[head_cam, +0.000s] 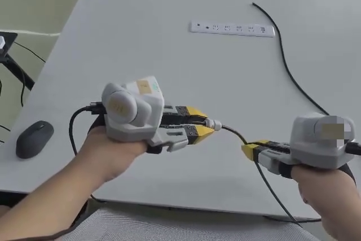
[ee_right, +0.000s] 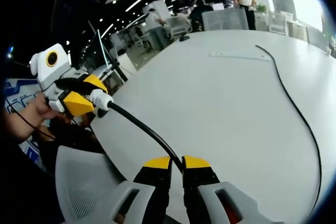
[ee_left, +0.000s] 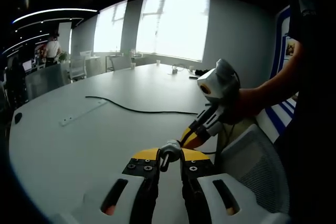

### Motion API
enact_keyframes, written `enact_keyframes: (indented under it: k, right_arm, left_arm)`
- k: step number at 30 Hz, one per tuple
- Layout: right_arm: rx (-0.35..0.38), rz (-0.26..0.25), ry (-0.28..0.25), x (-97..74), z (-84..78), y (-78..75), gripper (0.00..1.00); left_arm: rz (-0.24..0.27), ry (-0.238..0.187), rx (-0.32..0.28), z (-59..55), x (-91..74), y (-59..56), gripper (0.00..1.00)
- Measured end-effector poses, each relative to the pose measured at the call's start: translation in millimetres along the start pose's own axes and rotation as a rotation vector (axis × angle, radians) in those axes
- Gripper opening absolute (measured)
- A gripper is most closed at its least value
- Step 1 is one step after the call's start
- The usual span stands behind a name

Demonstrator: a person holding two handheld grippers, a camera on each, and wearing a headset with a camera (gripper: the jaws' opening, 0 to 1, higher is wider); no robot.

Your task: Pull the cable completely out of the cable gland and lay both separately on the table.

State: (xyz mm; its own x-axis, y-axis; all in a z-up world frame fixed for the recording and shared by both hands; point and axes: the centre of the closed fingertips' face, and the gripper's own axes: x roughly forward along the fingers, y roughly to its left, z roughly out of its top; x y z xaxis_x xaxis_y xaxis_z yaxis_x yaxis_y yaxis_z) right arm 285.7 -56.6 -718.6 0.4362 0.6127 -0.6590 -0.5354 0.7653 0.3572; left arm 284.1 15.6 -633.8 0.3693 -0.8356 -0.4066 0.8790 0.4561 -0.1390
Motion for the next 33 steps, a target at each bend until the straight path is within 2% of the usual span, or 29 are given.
enact_keyframes:
  k: [7, 14, 16, 18, 20, 23, 25, 28, 33]
  right_arm:
    - [-0.057, 0.005, -0.004, -2.5, 0.3, 2.2, 0.04]
    - [-0.078, 0.015, -0.035, -8.6, 7.0, -1.9, 0.17]
    - [-0.106, 0.028, -0.059, -13.7, 15.7, 3.8, 0.20]
    - [-0.169, 0.044, -0.089, -17.6, 24.8, 10.9, 0.24]
    - [-0.314, 0.042, -0.099, -20.8, 32.0, 19.2, 0.27]
    - [-0.465, 0.055, -0.105, -20.3, 37.7, 33.3, 0.27]
    - [-0.500, 0.076, -0.110, -18.5, 40.3, 42.1, 0.27]
    - [-0.597, 0.088, -0.107, -12.8, 43.3, 52.8, 0.25]
    - [-0.676, 0.112, -0.099, -5.2, 46.6, 66.9, 0.19]
  left_arm:
    - [0.002, -0.003, 0.003, 1.7, -0.7, -2.1, 0.15]
    - [0.004, 0.001, 0.003, 0.5, -1.3, -4.4, 0.15]
    - [0.004, 0.000, 0.003, 0.8, -1.6, -5.3, 0.15]
    - [0.004, 0.003, 0.003, 0.8, -2.2, -5.8, 0.15]
    - [0.005, 0.005, 0.003, 0.7, -2.5, -5.7, 0.15]
    - [0.006, 0.004, 0.004, 1.1, -2.7, -5.9, 0.15]
    - [0.006, 0.005, 0.002, 1.4, -2.6, -6.6, 0.15]
    - [0.007, 0.003, 0.002, 2.2, -2.3, -7.6, 0.15]
    - [0.008, 0.000, -0.002, 3.3, -2.3, -10.0, 0.15]
